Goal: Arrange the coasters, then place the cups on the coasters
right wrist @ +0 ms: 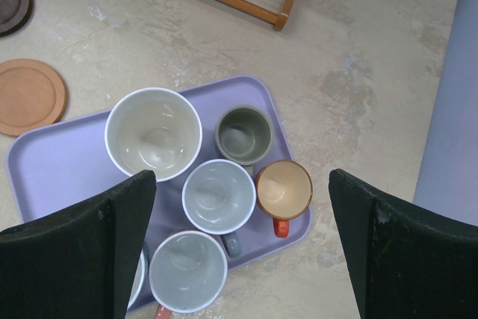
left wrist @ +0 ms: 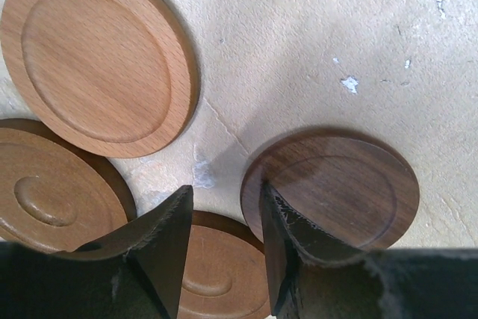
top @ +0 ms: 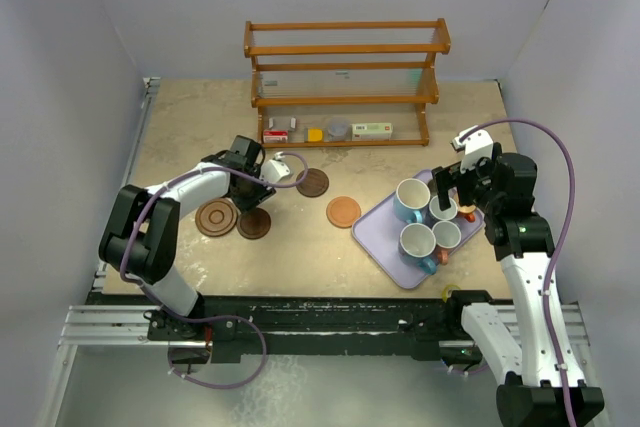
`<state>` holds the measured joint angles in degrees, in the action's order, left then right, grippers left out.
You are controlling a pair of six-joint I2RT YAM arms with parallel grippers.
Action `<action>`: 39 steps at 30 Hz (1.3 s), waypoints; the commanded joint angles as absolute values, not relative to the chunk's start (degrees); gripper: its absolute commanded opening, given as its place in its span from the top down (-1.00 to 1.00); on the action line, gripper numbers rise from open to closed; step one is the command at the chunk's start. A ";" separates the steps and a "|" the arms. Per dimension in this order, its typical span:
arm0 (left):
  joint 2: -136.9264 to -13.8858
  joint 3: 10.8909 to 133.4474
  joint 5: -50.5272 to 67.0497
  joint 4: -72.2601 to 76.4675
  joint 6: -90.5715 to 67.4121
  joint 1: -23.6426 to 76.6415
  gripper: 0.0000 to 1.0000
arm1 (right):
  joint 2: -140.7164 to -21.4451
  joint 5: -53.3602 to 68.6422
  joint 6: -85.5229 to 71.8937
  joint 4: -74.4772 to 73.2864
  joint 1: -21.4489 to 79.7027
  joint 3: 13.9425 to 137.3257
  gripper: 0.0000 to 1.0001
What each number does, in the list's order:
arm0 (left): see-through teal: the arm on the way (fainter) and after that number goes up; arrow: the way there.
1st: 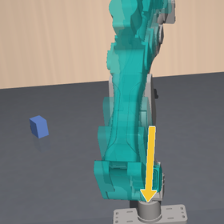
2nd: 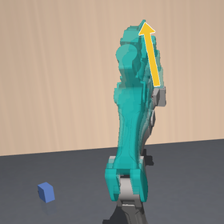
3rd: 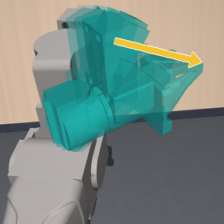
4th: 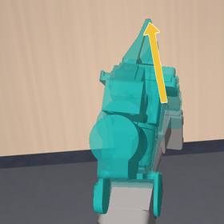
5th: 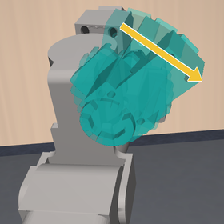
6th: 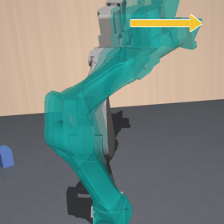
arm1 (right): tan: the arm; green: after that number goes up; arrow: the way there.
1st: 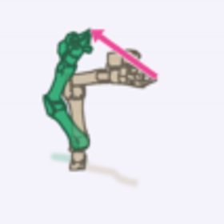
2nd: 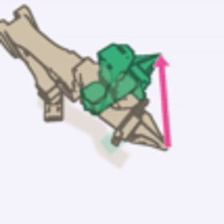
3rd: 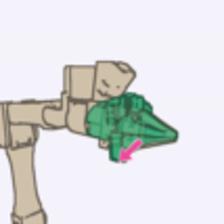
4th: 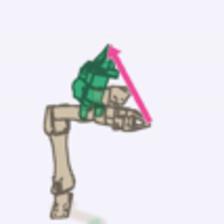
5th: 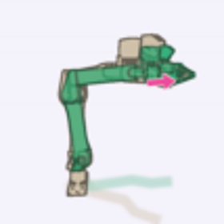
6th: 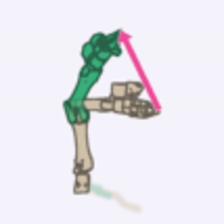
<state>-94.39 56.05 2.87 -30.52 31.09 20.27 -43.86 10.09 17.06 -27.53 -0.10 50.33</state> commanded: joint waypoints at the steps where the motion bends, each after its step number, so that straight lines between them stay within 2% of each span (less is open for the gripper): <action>1: -94.73 56.82 1.51 -28.06 29.54 19.93 0.23 | -43.84 11.16 17.21 -26.89 -0.21 51.33 -1.00; 28: -94.37 59.10 1.33 -27.03 27.48 19.88 0.26 | -44.12 11.15 17.23 -26.90 -0.23 51.36 -1.00; 39: -91.65 65.15 9.51 -31.47 28.43 19.99 0.06 | -44.20 10.89 17.28 -26.90 -0.18 51.36 -1.00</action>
<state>-94.52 61.14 4.01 -31.03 28.10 20.27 -44.60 10.09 17.06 -27.59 -0.10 50.33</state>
